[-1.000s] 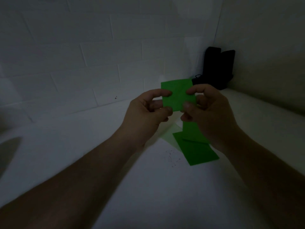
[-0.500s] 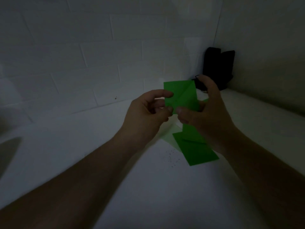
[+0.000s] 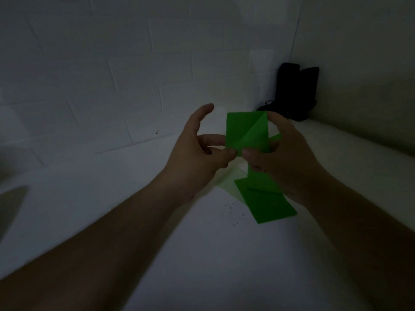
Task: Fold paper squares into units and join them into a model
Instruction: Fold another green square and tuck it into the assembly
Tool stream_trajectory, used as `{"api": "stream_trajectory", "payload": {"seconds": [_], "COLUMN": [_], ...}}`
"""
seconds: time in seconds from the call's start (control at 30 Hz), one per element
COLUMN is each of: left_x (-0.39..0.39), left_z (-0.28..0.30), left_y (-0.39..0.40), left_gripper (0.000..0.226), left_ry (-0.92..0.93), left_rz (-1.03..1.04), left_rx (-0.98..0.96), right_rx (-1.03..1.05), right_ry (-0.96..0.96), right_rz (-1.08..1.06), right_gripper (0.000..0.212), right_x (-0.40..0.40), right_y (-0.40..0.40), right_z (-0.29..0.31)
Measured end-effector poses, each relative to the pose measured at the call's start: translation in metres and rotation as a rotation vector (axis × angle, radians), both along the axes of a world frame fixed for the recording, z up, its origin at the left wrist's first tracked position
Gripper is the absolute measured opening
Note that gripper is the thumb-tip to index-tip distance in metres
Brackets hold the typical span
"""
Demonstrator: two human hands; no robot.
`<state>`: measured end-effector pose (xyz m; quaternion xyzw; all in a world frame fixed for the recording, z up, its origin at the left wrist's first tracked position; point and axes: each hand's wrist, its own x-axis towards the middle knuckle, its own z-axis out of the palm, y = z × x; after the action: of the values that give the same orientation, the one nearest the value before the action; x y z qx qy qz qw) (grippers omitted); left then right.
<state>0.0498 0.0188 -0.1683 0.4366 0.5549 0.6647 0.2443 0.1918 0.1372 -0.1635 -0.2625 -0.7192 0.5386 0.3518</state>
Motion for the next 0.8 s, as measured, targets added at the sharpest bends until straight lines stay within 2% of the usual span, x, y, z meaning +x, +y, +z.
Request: {"api": "stream_trajectory", "payload": {"seconds": [0.67, 0.8], "left_x": [-0.009, -0.013], "left_z": [-0.001, -0.003], "left_y": [0.000, 0.000], "left_gripper": [0.092, 0.085], "left_ry": [0.009, -0.023], "left_rz": [0.026, 0.021], "left_rx": [-0.016, -0.038], "right_rx": [-0.114, -0.132], "right_ry": [0.115, 0.104], "right_rz": [0.067, 0.100], "right_gripper": [0.082, 0.080], "right_x": [0.003, 0.002], "right_y": [0.010, 0.014], "right_z": [0.000, -0.003]}}
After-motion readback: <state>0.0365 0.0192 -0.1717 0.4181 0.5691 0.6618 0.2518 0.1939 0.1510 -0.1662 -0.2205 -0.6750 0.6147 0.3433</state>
